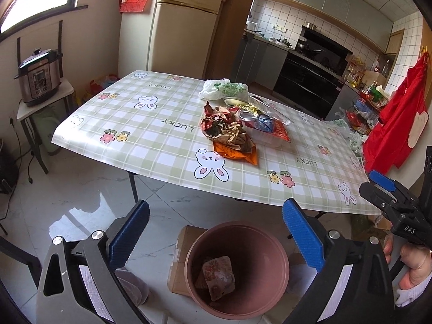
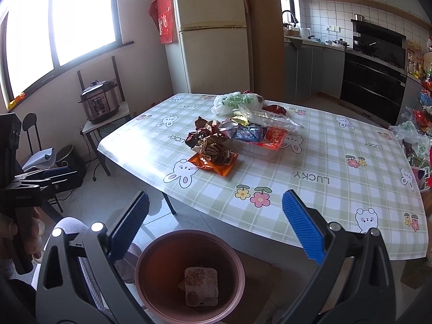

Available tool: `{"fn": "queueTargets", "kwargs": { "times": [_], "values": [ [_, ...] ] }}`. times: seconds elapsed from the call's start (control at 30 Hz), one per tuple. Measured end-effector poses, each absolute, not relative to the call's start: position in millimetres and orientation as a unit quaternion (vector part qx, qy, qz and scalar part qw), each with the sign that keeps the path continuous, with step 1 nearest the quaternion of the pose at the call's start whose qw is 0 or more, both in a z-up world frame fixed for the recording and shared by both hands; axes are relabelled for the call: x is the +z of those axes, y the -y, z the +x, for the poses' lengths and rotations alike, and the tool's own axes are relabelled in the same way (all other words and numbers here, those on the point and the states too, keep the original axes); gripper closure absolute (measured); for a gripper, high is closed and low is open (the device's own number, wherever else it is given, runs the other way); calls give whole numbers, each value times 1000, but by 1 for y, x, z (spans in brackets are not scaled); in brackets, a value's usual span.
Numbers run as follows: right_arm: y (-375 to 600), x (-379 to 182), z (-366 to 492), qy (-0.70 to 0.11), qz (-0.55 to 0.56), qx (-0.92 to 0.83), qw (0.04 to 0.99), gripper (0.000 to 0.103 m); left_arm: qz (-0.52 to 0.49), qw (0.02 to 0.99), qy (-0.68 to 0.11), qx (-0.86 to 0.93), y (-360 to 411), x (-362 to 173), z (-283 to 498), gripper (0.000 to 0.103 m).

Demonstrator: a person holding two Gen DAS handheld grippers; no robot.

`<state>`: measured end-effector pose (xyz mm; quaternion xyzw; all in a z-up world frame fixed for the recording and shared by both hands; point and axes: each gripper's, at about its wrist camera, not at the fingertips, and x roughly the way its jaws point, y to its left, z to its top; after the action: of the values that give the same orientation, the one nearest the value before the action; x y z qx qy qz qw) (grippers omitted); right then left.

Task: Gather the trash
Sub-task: 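Lower the printed card into the bin and open the left gripper, then grasp the crumpled brown wrappers with the left gripper while the right gripper grasps the silver can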

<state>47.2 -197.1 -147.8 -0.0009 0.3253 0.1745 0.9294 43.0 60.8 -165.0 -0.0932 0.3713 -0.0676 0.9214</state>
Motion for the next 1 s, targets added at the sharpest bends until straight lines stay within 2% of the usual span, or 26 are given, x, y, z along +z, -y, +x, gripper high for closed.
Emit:
{"fn": "queueTargets", "kwargs": {
  "times": [0.53,0.9,1.0],
  "values": [
    [216,-166,100,-358,18,145,922,6,-88,920,-377,-57,-64,-164,110,6],
    [228,-185,172,-383,14,133,914,6,-95,907,-407,-58,-42,-197,231,6],
    [230,-186,194,-387,5,131,913,6,-108,897,-424,-63,-38,-213,268,13]
  ]
}}
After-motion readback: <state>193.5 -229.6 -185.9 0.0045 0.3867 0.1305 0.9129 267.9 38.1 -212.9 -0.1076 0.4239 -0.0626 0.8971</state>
